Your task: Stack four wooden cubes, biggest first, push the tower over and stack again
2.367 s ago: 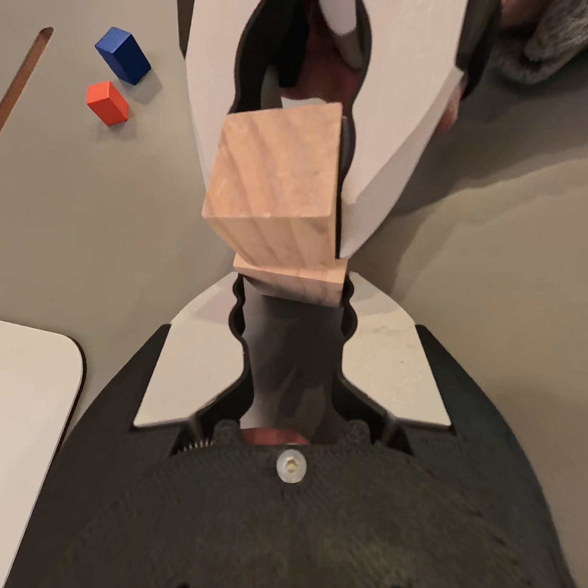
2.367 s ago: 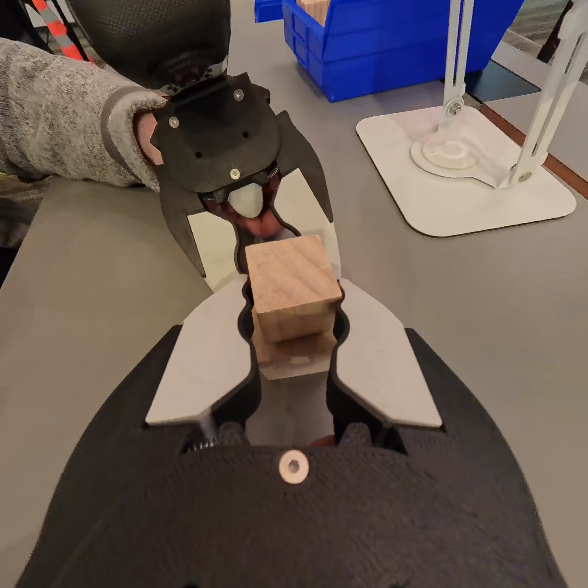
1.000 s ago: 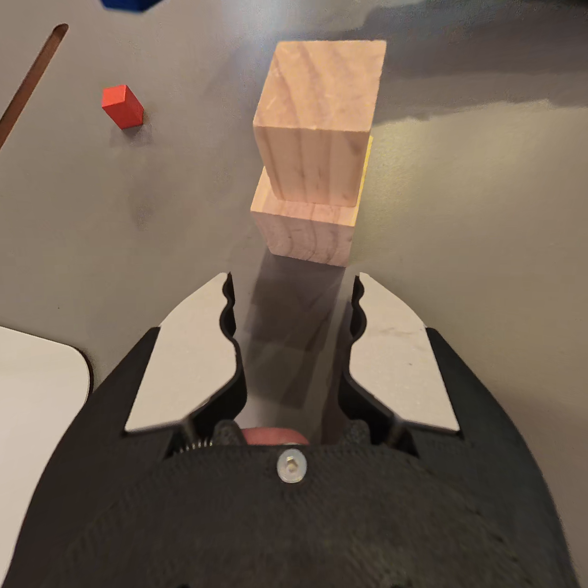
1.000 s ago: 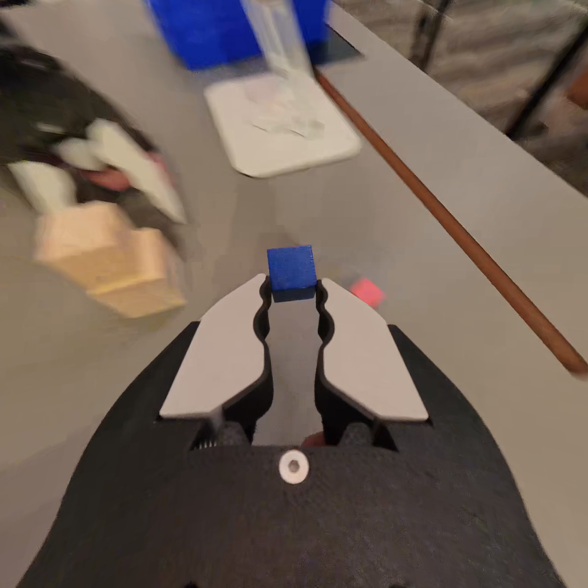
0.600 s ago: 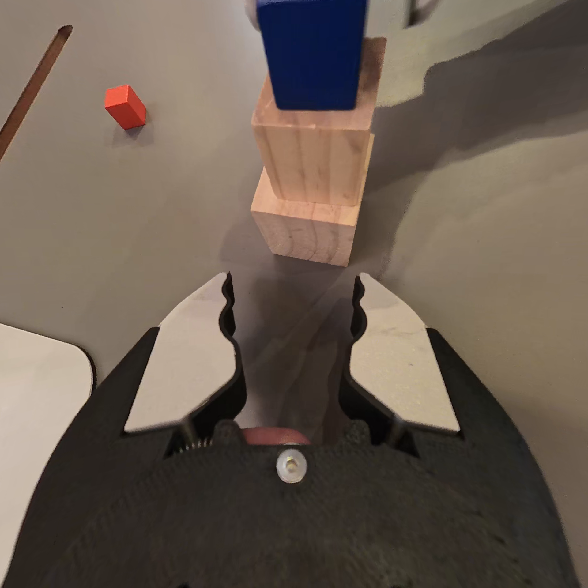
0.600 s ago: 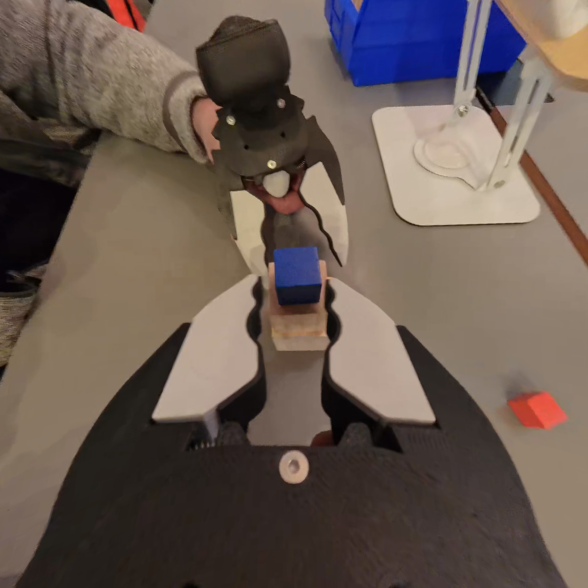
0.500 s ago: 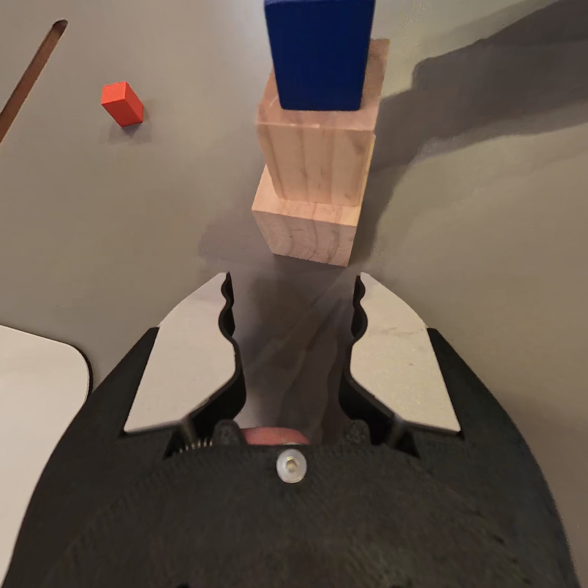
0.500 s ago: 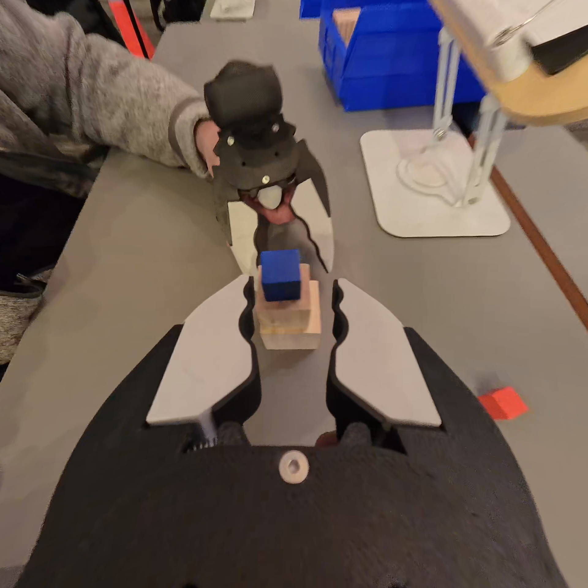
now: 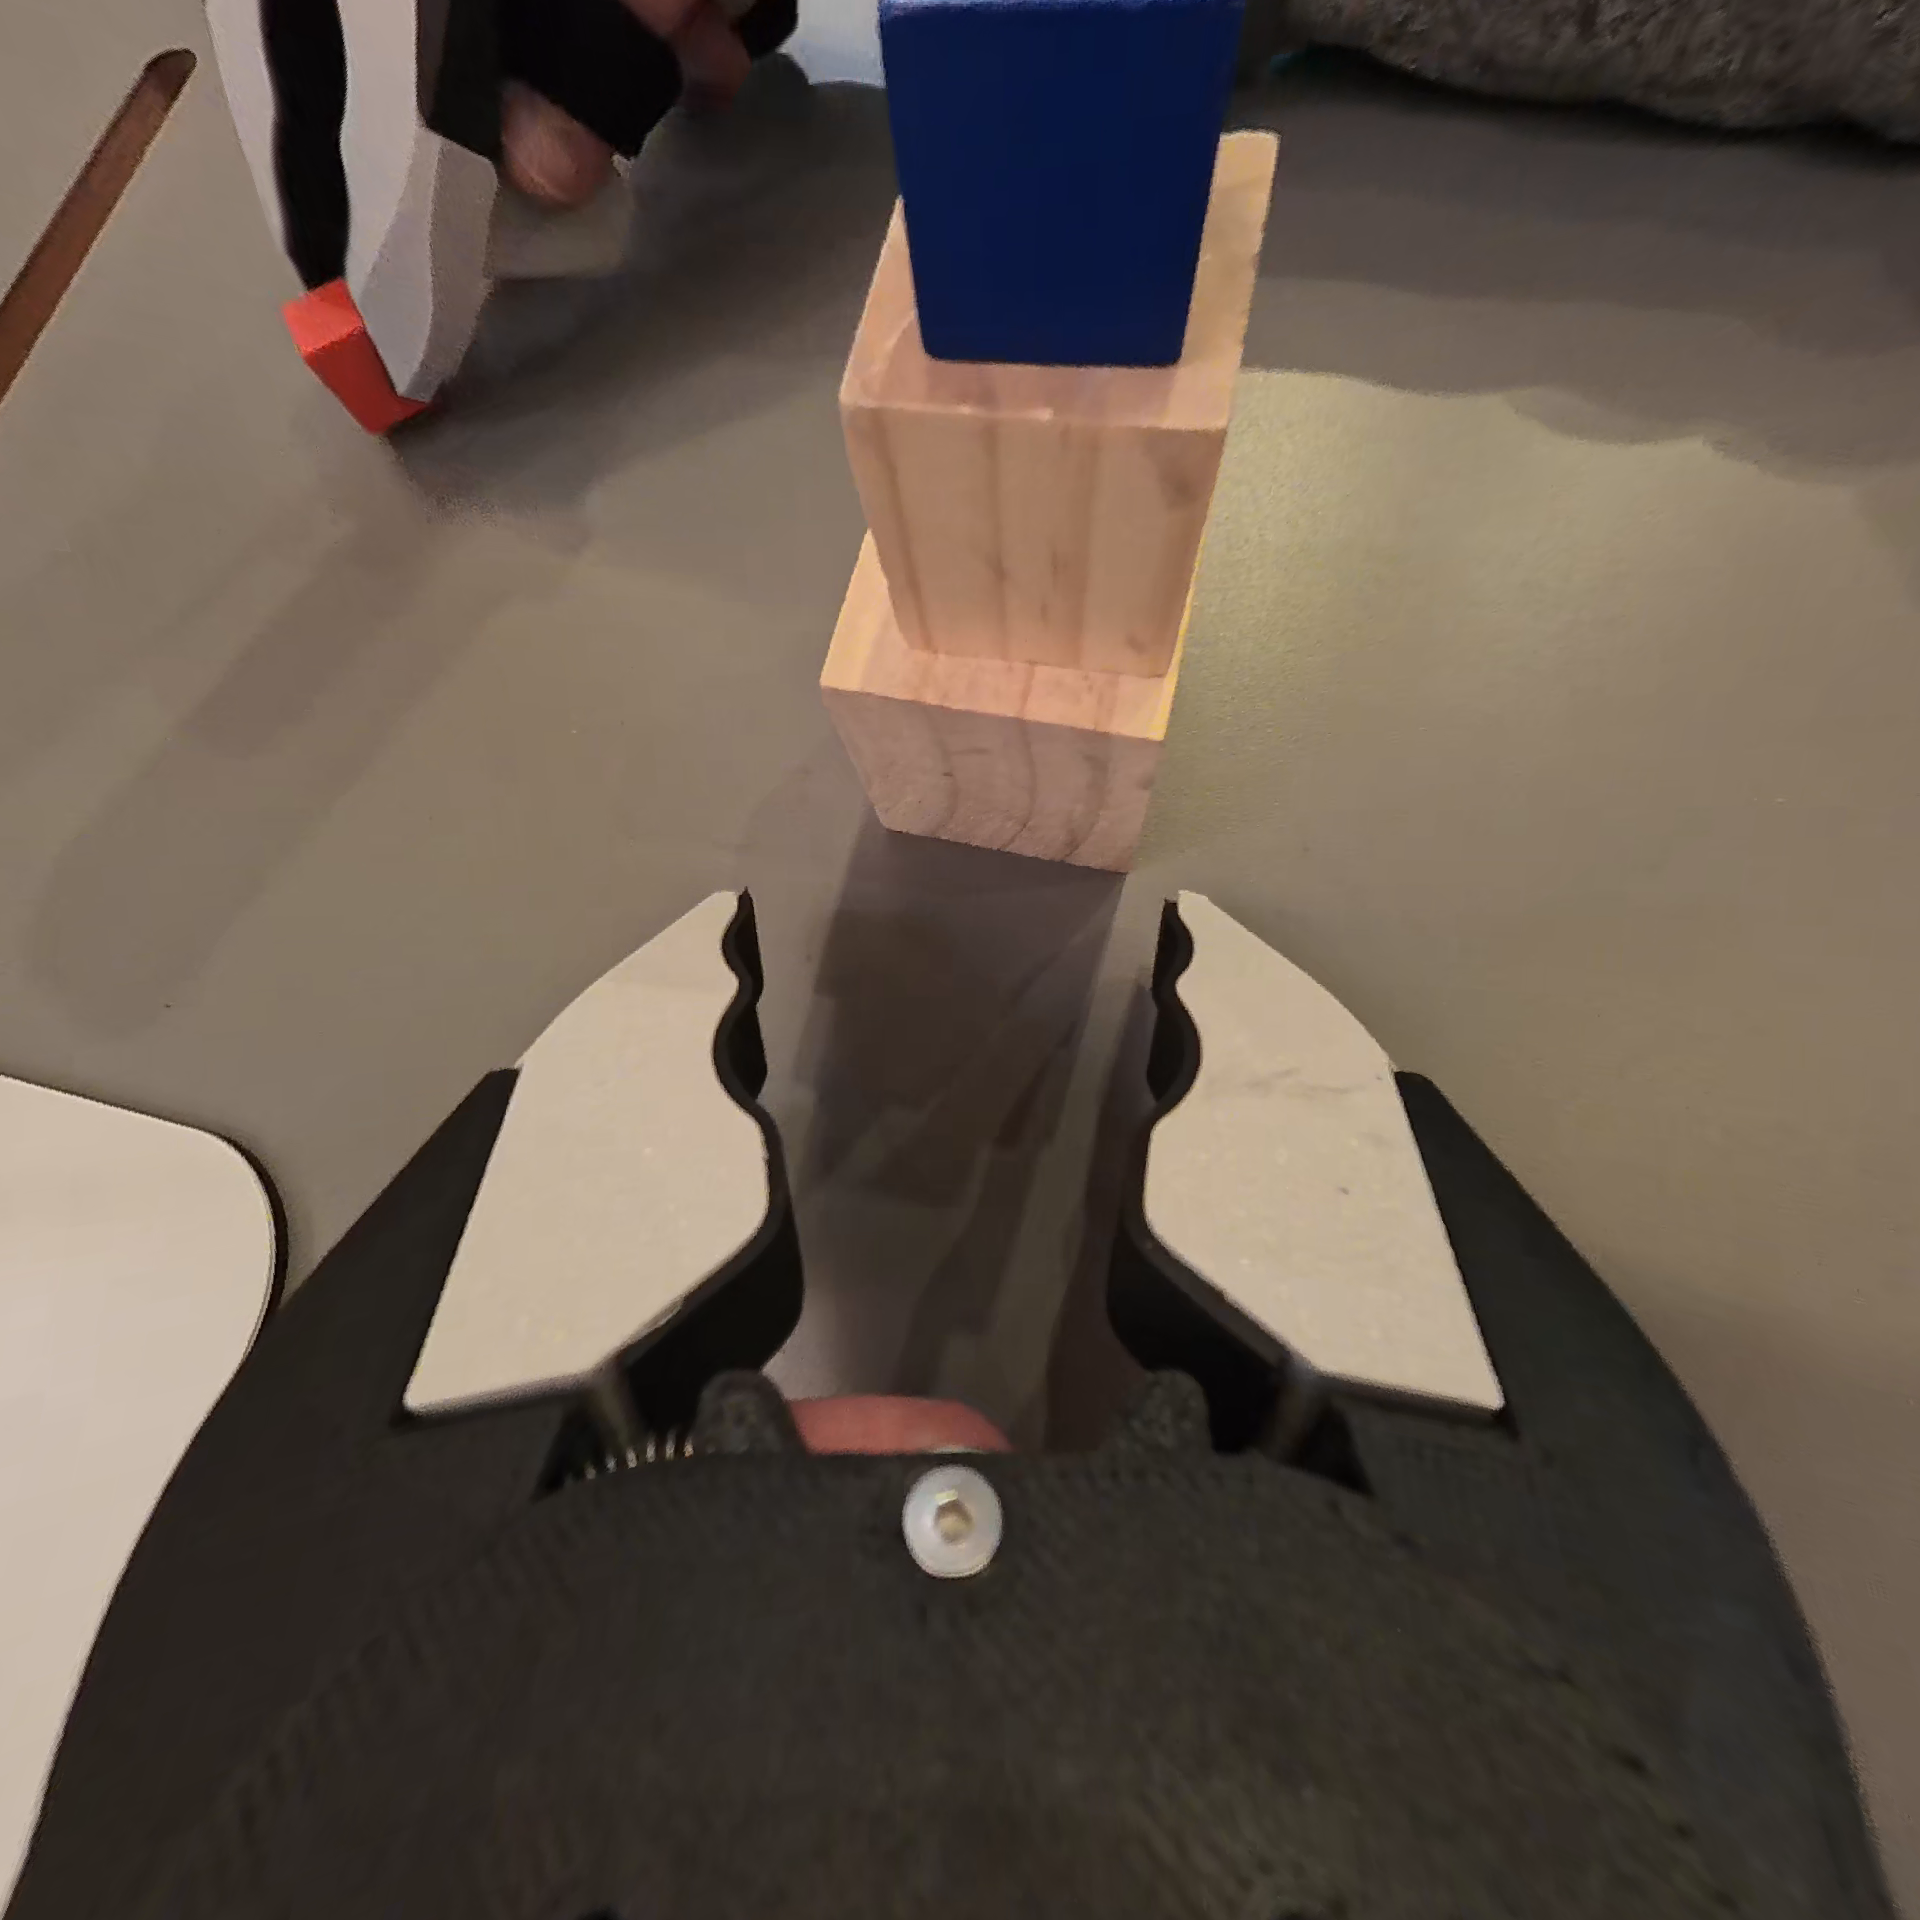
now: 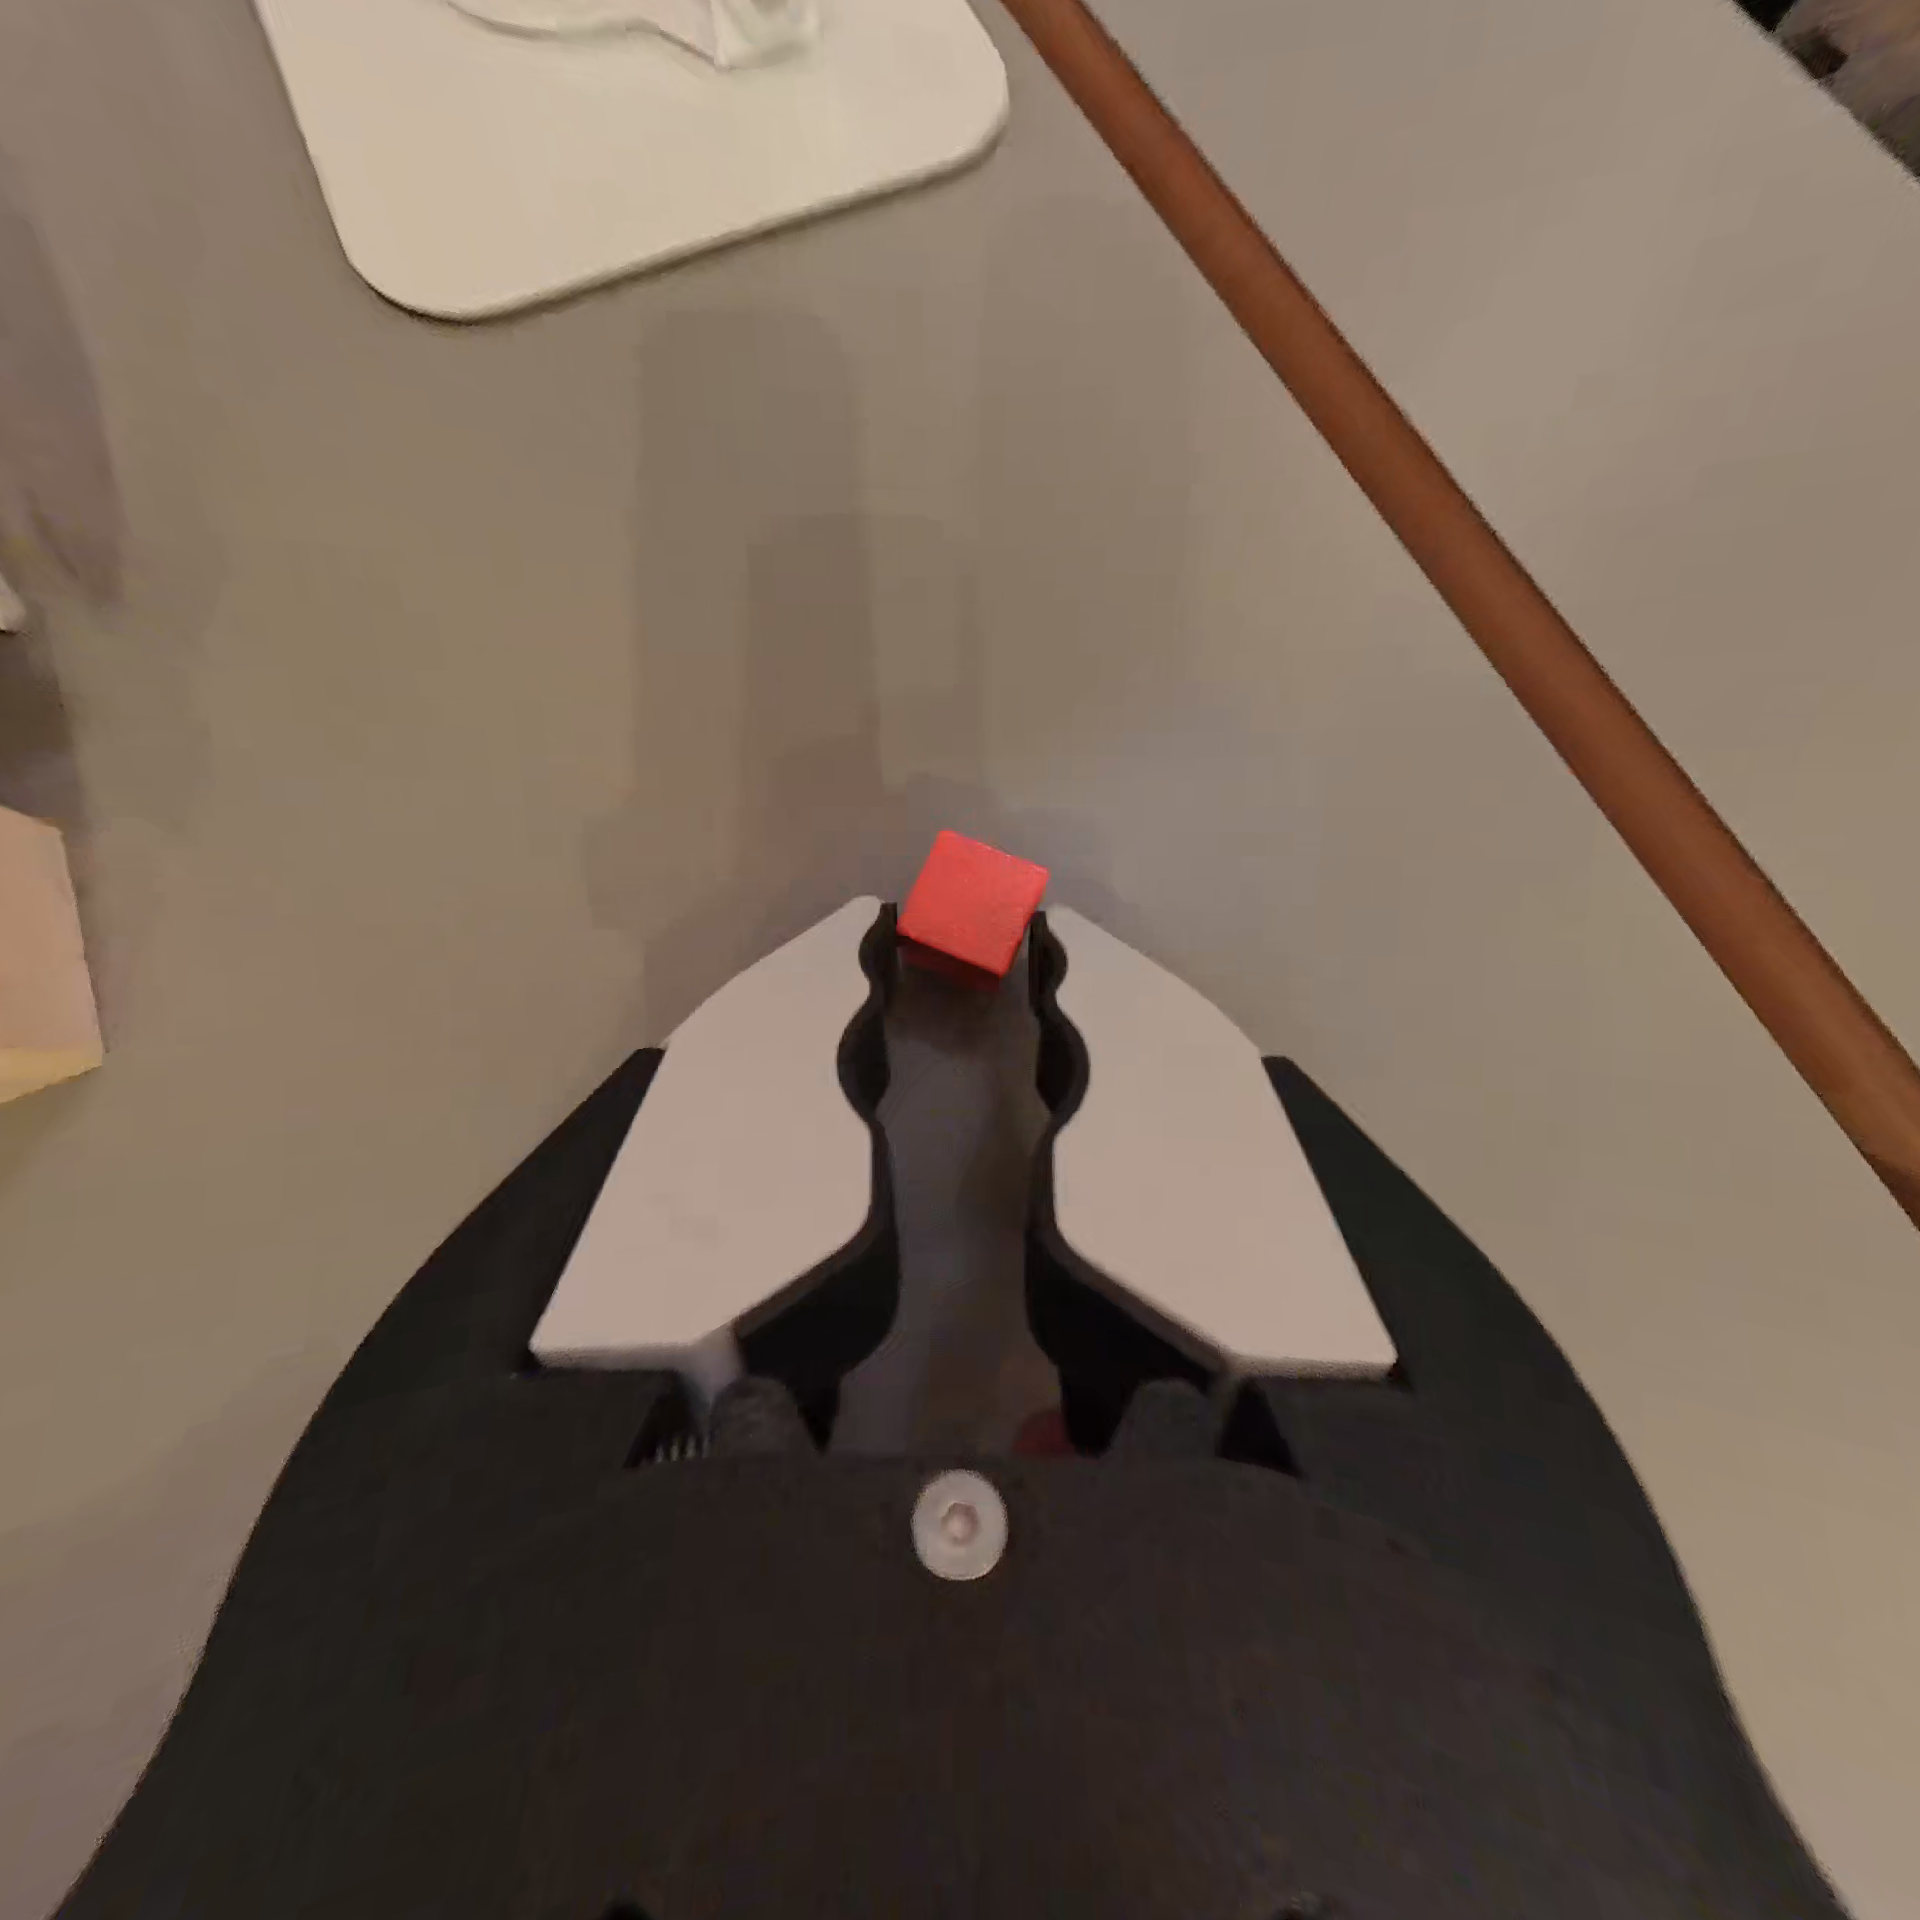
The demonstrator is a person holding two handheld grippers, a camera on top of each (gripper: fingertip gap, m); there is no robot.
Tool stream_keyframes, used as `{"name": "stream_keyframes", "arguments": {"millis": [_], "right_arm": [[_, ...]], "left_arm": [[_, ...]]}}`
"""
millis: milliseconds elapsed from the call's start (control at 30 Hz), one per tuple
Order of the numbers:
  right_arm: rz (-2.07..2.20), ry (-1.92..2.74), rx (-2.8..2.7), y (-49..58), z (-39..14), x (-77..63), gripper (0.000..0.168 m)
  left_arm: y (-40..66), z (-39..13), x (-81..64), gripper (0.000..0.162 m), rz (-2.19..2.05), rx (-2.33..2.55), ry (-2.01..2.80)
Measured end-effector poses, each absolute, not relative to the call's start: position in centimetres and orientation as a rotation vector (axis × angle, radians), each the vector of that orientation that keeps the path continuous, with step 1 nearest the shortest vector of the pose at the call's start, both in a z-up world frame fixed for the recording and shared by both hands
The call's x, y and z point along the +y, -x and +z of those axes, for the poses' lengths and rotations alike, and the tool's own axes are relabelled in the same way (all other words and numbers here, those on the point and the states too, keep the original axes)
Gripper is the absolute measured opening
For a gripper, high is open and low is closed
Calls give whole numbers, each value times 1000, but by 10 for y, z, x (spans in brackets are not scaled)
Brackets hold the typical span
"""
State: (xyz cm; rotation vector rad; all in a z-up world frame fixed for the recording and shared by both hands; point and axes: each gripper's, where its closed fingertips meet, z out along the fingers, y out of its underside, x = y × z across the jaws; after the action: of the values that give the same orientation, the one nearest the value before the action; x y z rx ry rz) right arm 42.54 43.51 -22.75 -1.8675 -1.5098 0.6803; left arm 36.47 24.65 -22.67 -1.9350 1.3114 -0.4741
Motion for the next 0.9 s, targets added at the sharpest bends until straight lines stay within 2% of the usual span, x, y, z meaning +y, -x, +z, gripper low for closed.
{"name": "stream_keyframes", "arguments": {"millis": [100, 267, 367, 767, 900], "right_arm": [[732, 1802, -1519, -421, -206, 418, 24], [966, 1565, -1628, -413, -126, 330, 24], [1002, 1447, -1748, -413, -101, 275, 24], [951, 1487, -1849, -399, -117, 246, 24], [954, 1487, -1790, -406, -109, 249, 34]], "left_arm": [[-365, -226, 246, 72, -477, 1308, 1933], [-364, -226, 247, 72, -470, 1306, 1930], [-365, -226, 247, 71, -459, 1311, 1927], [-364, -228, 248, 67, -425, 1312, 1929], [-364, -227, 248, 68, -440, 1304, 1926]]}}
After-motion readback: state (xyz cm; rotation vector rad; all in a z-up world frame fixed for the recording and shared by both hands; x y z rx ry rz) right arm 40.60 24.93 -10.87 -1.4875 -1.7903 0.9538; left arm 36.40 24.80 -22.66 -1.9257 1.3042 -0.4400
